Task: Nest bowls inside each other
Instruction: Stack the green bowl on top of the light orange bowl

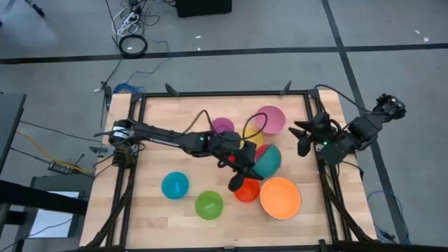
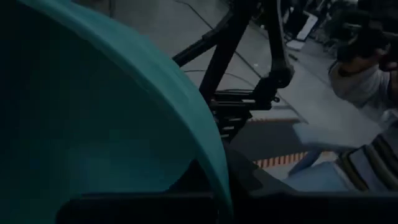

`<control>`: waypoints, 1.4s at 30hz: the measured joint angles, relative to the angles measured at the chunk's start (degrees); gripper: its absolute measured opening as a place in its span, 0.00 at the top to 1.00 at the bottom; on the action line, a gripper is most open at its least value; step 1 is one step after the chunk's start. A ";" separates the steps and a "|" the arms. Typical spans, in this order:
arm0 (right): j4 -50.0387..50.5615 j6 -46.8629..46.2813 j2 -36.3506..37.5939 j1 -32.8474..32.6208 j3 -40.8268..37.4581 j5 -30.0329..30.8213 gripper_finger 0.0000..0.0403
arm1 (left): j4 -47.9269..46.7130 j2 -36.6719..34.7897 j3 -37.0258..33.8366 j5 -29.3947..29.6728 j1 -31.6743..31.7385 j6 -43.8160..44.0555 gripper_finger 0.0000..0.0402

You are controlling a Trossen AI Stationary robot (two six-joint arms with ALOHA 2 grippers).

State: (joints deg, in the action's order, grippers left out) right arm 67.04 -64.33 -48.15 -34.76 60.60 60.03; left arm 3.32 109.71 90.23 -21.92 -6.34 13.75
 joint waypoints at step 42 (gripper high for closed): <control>-1.35 1.55 -0.58 0.02 0.00 -2.81 0.59 | 17.61 12.92 0.07 -3.32 -0.93 14.82 0.97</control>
State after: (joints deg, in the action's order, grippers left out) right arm 65.69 -62.78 -48.73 -34.74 60.60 57.22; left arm 20.93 122.64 90.31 -25.25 -7.27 28.57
